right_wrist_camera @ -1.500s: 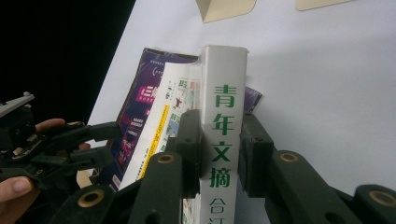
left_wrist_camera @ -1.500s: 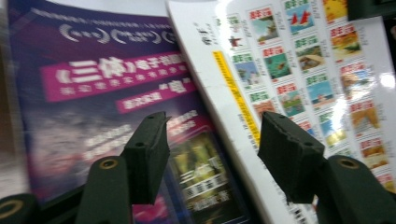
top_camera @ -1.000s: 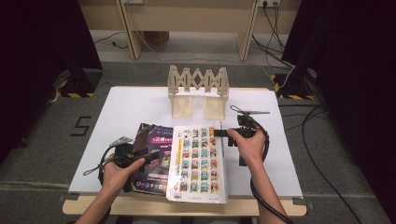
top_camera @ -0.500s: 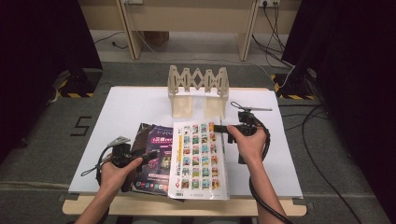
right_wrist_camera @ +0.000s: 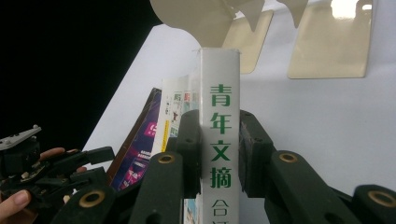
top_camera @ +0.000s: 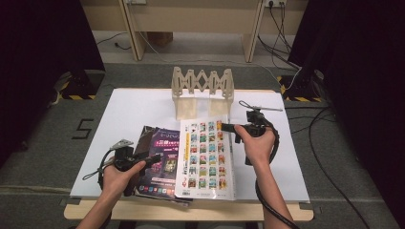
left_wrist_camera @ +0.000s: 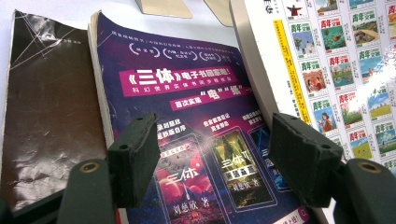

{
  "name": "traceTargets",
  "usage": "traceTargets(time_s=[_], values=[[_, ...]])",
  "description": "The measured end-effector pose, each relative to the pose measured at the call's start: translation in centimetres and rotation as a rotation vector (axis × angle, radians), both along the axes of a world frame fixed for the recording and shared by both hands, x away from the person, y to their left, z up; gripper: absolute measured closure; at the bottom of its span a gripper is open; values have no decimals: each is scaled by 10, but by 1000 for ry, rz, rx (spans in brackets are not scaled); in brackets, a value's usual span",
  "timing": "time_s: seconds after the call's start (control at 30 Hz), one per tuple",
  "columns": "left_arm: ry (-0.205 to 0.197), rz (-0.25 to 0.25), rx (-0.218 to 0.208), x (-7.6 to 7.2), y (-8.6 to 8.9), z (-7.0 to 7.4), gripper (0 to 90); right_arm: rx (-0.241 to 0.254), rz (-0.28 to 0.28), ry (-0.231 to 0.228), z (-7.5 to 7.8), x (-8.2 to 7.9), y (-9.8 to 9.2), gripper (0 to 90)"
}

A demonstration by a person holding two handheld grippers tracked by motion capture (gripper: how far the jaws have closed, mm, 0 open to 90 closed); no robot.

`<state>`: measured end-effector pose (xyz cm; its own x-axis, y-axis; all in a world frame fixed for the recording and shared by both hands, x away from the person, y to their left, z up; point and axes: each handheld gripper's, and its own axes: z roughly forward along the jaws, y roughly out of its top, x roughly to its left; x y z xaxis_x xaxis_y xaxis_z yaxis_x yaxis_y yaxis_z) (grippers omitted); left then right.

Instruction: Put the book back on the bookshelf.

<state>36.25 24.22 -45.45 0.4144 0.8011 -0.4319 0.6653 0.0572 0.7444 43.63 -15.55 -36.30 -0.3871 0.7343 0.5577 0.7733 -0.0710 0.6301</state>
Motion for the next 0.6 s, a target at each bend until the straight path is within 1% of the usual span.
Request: traceTargets(time_s=[0.1,0.33,0.6], values=[[-2,2,2,0,0,1,321,0,-4,-4,2,0,0,740],[-4,0,0,0,1,1,321,-19,-26,-42,9,-2,-1,740],[-3,-1,-2,1,1,2,322,-33,-46,-64,16,-2,-2,740]])
